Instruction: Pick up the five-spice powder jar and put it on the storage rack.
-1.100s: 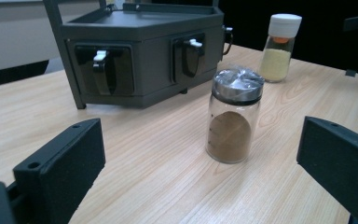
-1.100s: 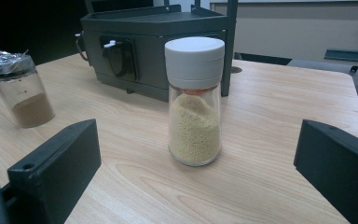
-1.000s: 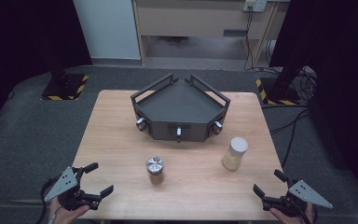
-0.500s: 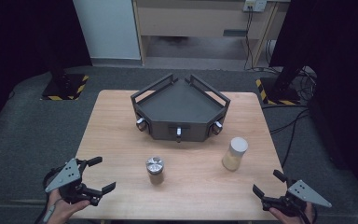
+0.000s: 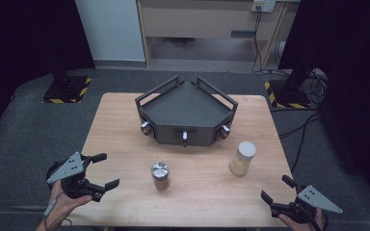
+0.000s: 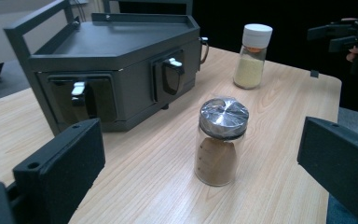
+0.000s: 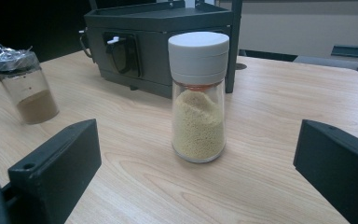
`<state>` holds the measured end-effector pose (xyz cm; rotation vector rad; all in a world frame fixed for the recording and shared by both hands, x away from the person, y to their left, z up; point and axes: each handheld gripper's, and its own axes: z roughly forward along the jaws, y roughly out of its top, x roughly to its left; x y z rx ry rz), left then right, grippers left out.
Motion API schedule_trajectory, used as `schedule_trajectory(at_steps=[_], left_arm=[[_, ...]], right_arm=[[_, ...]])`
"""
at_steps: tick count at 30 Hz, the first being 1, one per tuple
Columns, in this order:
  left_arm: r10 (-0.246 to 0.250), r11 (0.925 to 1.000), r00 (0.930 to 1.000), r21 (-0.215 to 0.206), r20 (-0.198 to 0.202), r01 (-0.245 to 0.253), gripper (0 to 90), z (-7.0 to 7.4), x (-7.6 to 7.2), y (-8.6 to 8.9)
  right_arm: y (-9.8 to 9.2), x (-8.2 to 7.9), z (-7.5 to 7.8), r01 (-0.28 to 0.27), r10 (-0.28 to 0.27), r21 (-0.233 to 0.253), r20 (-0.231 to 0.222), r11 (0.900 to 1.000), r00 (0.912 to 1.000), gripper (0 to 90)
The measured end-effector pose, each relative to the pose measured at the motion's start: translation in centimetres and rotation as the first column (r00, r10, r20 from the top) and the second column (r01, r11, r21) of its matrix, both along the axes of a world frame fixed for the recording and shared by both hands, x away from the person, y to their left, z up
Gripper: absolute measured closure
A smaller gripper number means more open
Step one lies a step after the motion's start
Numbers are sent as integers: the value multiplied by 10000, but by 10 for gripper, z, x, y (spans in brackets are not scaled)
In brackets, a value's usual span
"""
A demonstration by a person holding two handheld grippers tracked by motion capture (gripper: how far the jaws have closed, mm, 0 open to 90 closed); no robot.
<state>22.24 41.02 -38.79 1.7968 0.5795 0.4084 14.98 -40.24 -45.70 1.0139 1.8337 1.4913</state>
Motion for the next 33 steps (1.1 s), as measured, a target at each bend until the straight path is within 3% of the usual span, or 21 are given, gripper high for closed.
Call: schedule_trajectory(at_steps=[6,19,33], left_arm=[[-378,9986,9993,358,29,377,18,7,11,-8],[-855,9909,9957,1014,-358,887,15,19,36,-33],[-1297,9817,9888,1308,-737,1385,13,16,55,-59]], right_arm=[[0,0,0,11,-11,2,12,10000,10000,14],[-1,0,0,-28,28,4,13,10000,10000,15],[-1,0,0,-31,31,18,23,10000,10000,15]])
